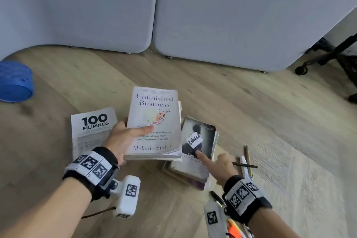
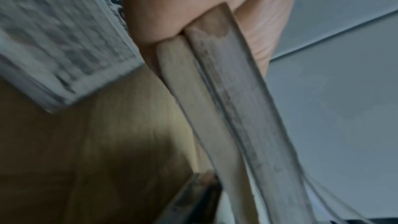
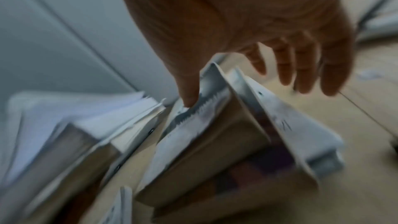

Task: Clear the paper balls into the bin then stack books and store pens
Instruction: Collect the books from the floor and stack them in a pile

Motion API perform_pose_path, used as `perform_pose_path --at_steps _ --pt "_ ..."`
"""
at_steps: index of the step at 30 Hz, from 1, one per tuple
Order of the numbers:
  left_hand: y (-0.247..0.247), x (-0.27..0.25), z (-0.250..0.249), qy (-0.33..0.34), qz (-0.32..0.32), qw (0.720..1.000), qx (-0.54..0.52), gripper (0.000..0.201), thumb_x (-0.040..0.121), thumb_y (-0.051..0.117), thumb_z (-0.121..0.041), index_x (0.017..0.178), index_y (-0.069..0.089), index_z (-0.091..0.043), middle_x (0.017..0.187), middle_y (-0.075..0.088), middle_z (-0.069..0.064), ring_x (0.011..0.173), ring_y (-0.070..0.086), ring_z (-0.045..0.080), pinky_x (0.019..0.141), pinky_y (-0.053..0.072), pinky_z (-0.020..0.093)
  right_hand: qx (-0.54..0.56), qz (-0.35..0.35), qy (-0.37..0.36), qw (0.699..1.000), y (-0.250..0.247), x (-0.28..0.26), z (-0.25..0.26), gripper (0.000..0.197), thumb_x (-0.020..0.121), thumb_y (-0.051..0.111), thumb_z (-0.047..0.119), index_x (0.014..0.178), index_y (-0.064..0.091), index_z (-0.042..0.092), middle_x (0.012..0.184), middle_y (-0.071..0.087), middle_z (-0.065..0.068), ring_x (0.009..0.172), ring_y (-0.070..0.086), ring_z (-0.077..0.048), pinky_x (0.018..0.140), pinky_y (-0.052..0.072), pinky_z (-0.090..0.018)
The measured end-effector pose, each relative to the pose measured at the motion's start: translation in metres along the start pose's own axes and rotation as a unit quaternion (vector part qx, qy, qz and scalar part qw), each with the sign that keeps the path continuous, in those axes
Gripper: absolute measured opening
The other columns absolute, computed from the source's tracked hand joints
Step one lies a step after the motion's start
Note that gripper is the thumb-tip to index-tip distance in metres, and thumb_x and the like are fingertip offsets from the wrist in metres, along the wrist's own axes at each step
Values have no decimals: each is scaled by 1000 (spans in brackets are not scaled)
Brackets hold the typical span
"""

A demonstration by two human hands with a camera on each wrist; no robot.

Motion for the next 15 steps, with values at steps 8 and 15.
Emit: perform_pose_path --at_steps 8,15 --pt "-60 14 19 9 -99 971 216 61 61 88 -8 112 57 -19 105 70 0 92 66 19 76 55 38 185 151 121 964 30 11 -19 104 30 85 73 108 69 6 109 71 -18 101 67 -34 96 50 -44" --pt "-29 16 45 -6 -25 936 351 72 70 84 -19 127 41 -20 122 58 -2 100 53 14 81 44 28 248 141 106 953 34 22 -3 82 41 92 56 106 70 12 101 74 -7 99 68 -27 95 52 -46"
Point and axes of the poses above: each hand's wrist, its own x-axis towards the middle knuckle, its own y-axis out of the palm, z = x × y, the point moved 5 cm from there along x, towards the middle knuckle
